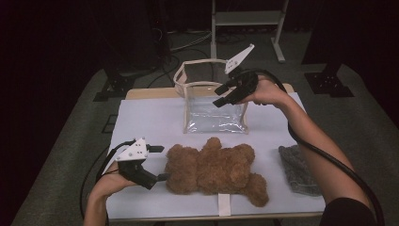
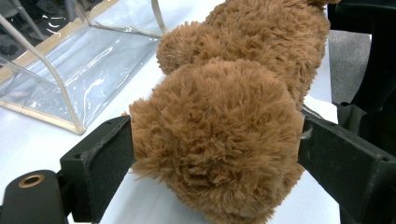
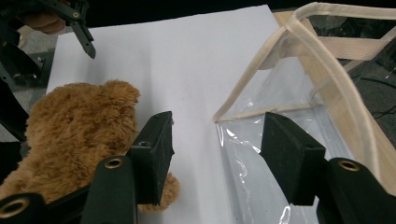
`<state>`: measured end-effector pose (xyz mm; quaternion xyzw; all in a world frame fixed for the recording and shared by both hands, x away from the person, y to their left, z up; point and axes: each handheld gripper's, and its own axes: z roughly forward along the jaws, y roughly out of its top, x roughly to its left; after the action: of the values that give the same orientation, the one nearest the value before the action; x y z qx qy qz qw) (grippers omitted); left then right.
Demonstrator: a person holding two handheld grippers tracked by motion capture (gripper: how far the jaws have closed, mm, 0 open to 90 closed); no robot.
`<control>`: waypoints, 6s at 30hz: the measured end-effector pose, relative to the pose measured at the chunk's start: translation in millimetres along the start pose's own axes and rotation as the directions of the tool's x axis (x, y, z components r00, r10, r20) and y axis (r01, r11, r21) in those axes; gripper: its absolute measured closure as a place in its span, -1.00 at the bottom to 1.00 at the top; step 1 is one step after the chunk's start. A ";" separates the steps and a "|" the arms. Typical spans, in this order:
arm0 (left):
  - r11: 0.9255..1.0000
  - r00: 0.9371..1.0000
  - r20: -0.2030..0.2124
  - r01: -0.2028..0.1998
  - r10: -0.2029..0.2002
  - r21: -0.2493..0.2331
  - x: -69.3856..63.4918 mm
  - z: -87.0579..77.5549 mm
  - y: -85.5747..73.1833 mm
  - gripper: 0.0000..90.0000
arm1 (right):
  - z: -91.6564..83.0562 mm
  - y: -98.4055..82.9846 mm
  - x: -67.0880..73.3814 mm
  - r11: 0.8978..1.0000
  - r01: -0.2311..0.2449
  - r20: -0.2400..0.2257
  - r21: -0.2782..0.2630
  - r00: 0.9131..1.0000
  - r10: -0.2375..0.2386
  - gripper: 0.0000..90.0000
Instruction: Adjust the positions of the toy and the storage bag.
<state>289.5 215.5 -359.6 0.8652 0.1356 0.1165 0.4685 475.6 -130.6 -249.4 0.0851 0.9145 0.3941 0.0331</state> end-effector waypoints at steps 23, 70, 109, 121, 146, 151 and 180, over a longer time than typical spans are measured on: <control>1.000 0.999 -0.035 0.011 -0.011 -0.007 3.3 -12.1 -5.9 -0.78 | 15.0 21.8 -60.7 0.995 -0.045 0.022 0.094 0.999 0.043 0.01; 1.000 1.000 -0.010 0.004 -0.004 0.001 -0.1 -8.7 -6.4 -0.78 | 29.0 3.9 -34.0 0.982 -0.047 -0.038 0.181 0.998 0.055 0.94; 1.000 1.000 0.013 -0.014 0.014 -0.006 -5.0 -6.5 -2.0 -0.78 | 15.0 -14.2 26.0 0.994 -0.043 -0.100 0.101 0.994 0.053 0.55; 1.000 1.000 0.007 -0.004 0.004 0.003 -5.5 -6.9 -5.2 -0.78 | -4.4 -10.8 30.6 0.998 -0.036 -0.030 0.045 0.999 0.037 0.22; 1.000 1.000 0.004 -0.002 0.002 -0.004 -9.5 -7.5 -5.7 -0.78 | 4.2 -16.9 111.1 0.997 0.069 -0.112 0.029 0.992 -0.065 -0.02; 1.000 1.000 0.004 -0.006 0.006 -0.002 -10.1 -7.8 -5.1 -0.78 | 28.6 -27.1 133.5 0.993 0.100 -0.140 0.068 0.986 -0.090 -0.08; 1.000 1.000 0.002 0.012 -0.012 0.006 -7.9 -6.8 -9.5 -0.78 | 82.6 -61.8 149.3 0.980 0.101 -0.099 0.173 0.991 -0.085 -0.40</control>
<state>278.7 223.0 -364.5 0.8660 0.1406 0.1123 0.4666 331.3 -86.1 -350.1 0.0265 0.9495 0.3126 0.0020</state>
